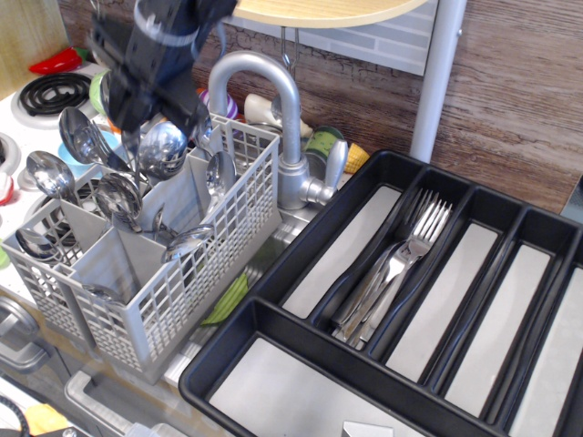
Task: Put fork from basket to tray
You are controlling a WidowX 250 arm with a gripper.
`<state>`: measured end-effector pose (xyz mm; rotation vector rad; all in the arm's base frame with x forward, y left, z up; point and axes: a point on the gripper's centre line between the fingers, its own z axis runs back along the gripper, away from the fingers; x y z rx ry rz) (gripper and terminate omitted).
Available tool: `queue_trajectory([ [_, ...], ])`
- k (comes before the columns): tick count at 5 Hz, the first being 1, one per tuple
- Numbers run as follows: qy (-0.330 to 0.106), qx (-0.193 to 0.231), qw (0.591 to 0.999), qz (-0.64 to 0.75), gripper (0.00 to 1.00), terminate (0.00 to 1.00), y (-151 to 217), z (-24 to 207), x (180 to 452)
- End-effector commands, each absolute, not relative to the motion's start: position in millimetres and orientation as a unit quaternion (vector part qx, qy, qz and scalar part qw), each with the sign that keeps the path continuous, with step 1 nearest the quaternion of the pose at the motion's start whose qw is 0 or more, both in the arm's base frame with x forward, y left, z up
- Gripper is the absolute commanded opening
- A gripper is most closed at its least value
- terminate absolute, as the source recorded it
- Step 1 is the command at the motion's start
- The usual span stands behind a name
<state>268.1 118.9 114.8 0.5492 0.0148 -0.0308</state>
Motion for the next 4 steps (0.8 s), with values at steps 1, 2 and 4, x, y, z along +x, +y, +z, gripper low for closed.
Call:
queue_trajectory([
  [1, 0.014, 0.301, 0.953, -0.025, 0.0, 0.0, 94.8, 187.0, 274.0],
  [2, 0.038, 0.303, 0.952, -0.031, 0.0, 0.0, 69.4, 212.9, 280.3],
  [4, 0.048, 0.235, 0.971, -0.013, 0.0, 0.0, 21.6, 218.2, 294.5],
])
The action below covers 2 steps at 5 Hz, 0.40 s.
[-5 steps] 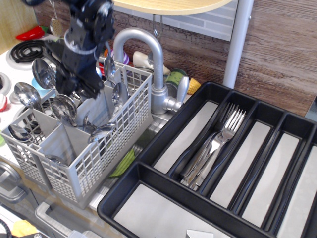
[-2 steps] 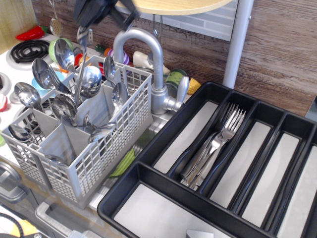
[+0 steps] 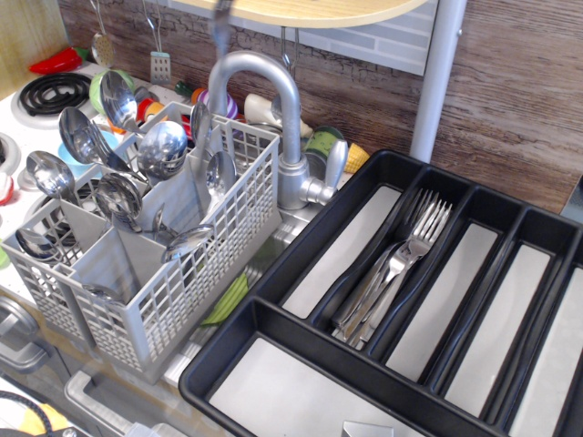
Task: Put fork from basket to tray
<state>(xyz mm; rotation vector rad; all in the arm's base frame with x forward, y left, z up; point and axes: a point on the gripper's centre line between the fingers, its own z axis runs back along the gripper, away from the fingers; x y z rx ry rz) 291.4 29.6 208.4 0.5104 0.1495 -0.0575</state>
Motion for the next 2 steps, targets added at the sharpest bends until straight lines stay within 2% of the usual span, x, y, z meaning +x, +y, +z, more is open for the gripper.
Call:
queue_trajectory([
  [1, 0.074, 0.198, 0.977, -0.031, 0.0, 0.0, 6.7, 194.8, 310.5],
  [2, 0.078, 0.189, 0.977, -0.054, 0.0, 0.0, -5.5, 176.1, 317.2],
])
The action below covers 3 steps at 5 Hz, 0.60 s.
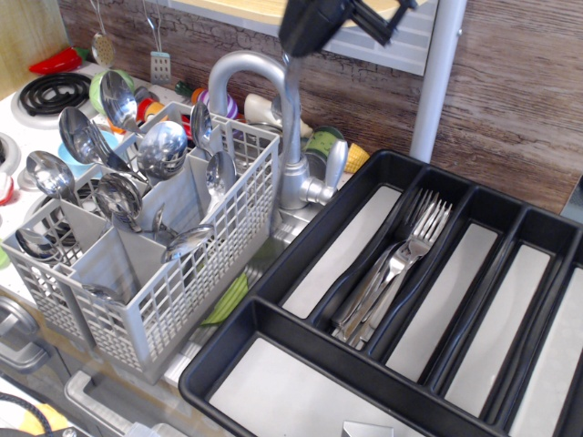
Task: Put fork from basket to tray
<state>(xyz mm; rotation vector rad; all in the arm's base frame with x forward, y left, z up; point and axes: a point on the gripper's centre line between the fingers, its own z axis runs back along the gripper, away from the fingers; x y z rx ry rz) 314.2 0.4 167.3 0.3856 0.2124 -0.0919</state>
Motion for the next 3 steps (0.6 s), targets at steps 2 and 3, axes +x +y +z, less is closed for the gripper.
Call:
queue_trajectory([
  [2, 0.098, 0.138, 0.982, -0.089, 0.0, 0.0, -24.7, 133.7, 329.6],
  [3, 0.095, 0.126, 0.982, -0.102, 0.0, 0.0, -32.2, 116.6, 334.5],
])
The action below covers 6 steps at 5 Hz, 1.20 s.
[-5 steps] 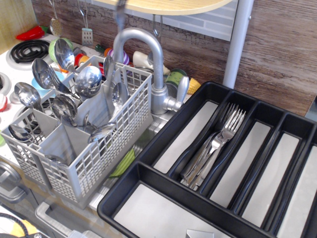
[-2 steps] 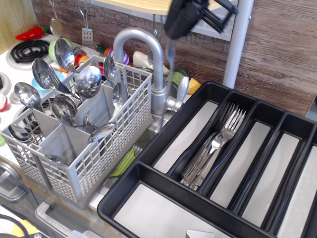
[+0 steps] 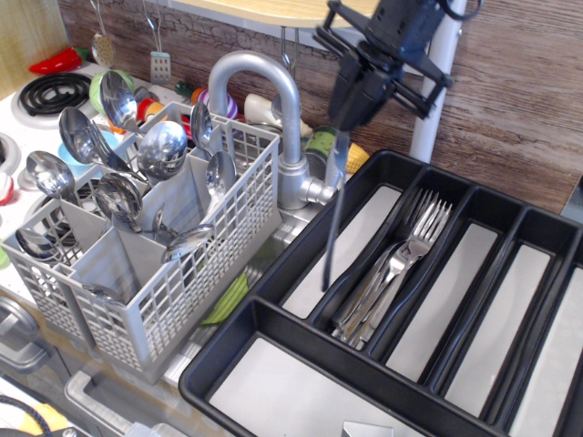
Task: Put fork from basket to tray
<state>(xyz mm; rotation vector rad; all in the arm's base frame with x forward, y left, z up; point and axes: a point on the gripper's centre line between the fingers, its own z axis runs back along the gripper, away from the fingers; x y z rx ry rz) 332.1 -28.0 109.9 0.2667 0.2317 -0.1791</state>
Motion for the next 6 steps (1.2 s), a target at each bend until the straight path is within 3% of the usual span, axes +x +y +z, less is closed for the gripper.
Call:
queue_trajectory([
  [1, 0.111, 0.146, 0.979, -0.094, 0.0, 0.0, -33.7, 100.4, 336.0],
  [2, 0.093, 0.139, 0.981, -0.1, 0.0, 0.0, -32.6, 87.3, 335.5],
  [4, 0.084, 0.085, 0.987, -0.105, 0.0, 0.0, -39.7, 72.5, 343.9],
  [5, 0.055, 0.067, 0.992, -0.093, 1.0, 0.0, -44.4, 68.0, 346.8],
  [6, 0.055, 0.067, 0.992, -0.093, 1.0, 1.0, -44.4, 68.0, 346.8],
])
